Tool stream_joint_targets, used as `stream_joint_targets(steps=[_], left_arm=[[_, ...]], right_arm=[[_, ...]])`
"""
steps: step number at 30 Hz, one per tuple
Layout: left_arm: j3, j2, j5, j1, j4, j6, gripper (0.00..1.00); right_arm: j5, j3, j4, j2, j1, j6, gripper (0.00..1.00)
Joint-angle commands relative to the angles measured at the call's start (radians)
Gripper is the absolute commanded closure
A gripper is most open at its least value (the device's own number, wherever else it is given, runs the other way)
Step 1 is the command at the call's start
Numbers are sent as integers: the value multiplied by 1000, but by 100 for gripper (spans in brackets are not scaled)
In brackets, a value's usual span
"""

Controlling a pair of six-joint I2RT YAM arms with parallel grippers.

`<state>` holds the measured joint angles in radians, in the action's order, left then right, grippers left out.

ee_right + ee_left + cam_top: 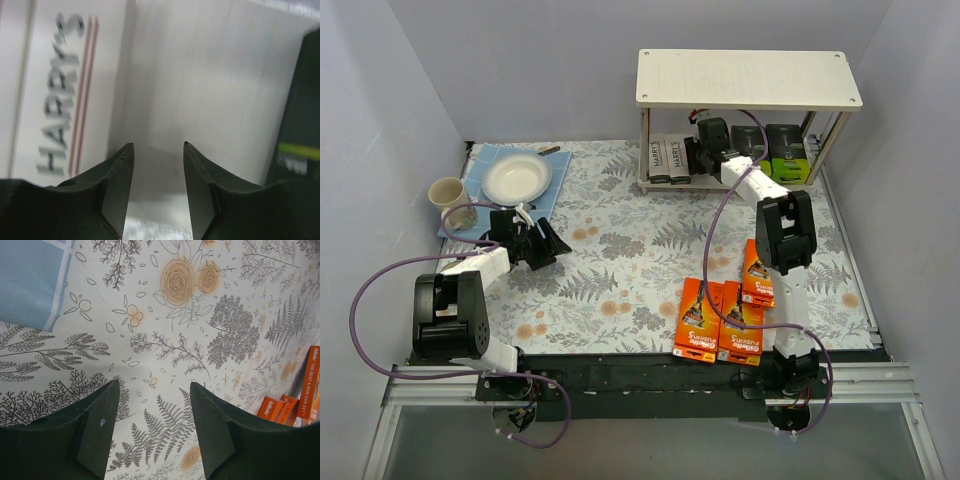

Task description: Place and organize the shaving razors onto the shelf

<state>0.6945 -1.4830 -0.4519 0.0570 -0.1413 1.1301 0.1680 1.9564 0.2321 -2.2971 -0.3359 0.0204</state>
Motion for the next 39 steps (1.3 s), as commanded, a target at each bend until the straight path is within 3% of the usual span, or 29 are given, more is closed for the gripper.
stream_joint_targets(steps=[1, 6, 11, 14, 17, 21, 24, 34, 39], left_arm=[[33, 21, -60, -3, 46, -10, 42], [57, 24, -116, -112, 52, -65, 37], [43, 20, -295, -230, 126, -69, 34], [25, -11, -454, -272, 225, 2, 29], [31, -46, -536, -302, 262, 28, 25], [54, -112, -588, -358, 278, 42, 23], [62, -141, -581, -379, 282, 59, 23], [106, -195, -568, -398, 264, 39, 23], [123, -195, -548, -402, 227, -4, 23]], right_arm=[[18, -141, 6, 192, -3, -16, 46], [-31, -347, 58, 411, -35, -17, 38], [-84, -677, 115, 689, -58, -43, 32], [-94, -836, 198, 827, -13, -1, 25], [-239, -976, 281, 930, 118, 1, 22], [-428, -1103, 343, 987, 407, -5, 22], [-533, -1119, 351, 987, 538, -17, 22], [-777, -1165, 492, 918, 837, -45, 25], [-768, -1252, 477, 886, 899, -4, 25]])
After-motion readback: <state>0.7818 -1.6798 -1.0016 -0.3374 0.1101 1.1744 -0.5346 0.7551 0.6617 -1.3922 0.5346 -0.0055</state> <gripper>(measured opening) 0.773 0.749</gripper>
